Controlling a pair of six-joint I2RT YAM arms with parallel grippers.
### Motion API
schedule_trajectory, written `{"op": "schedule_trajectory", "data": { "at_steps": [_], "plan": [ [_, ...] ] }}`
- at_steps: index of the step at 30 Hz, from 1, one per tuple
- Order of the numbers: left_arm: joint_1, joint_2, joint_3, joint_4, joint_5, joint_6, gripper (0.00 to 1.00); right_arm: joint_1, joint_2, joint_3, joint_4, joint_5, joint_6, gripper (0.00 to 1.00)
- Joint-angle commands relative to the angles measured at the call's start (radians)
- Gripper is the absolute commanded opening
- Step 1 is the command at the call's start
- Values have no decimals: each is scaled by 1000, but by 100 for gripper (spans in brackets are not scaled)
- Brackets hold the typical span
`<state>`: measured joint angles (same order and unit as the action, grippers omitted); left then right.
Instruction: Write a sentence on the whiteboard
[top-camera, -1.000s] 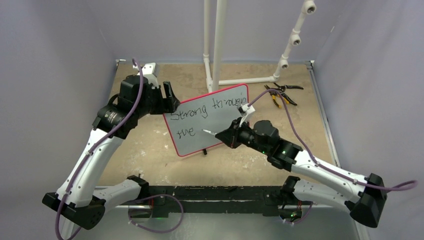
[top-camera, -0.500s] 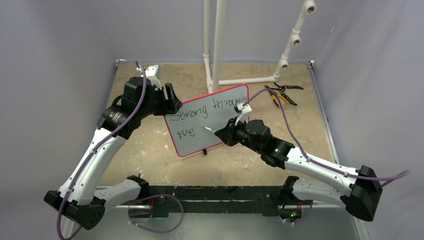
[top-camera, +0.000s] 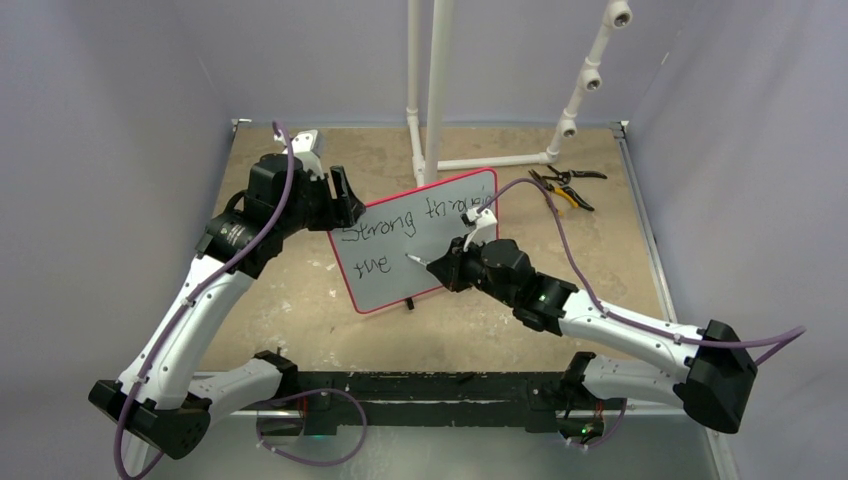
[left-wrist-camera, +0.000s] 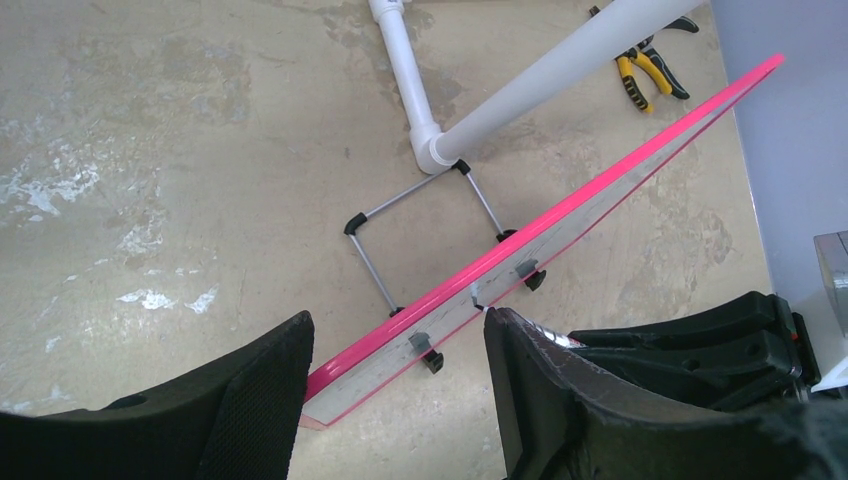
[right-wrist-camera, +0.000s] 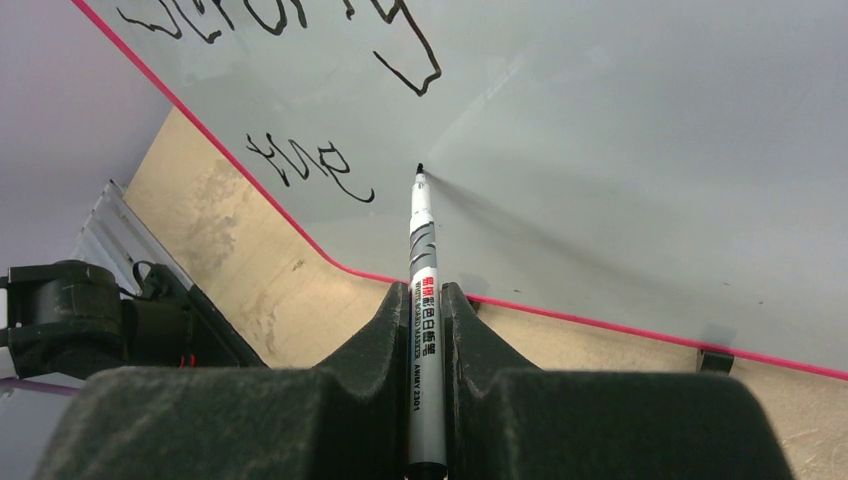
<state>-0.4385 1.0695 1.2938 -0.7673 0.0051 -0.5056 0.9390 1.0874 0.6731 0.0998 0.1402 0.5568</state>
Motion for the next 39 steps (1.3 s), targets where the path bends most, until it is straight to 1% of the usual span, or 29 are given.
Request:
{"op": "schedule_trajectory", "data": {
  "at_steps": [1, 8, 12, 29, 39],
  "plan": [
    [4, 6, -11, 22, 37, -11, 62, 3, 17, 52, 46, 40, -19, 0],
    [4, 10, -13, 29, 41, -11, 61, 3, 50, 69, 49, 13, -42, 0],
    [4, 10, -14, 29, 41, -11, 61, 3, 54, 66, 22, 22, -34, 0],
    [4, 17, -14, 33, 42, -10, 61, 4, 16, 50, -69, 100, 3, 0],
    [4, 19, -15, 36, 42, -8, 61, 4, 10, 40, -80, 81, -5, 0]
  ]
}}
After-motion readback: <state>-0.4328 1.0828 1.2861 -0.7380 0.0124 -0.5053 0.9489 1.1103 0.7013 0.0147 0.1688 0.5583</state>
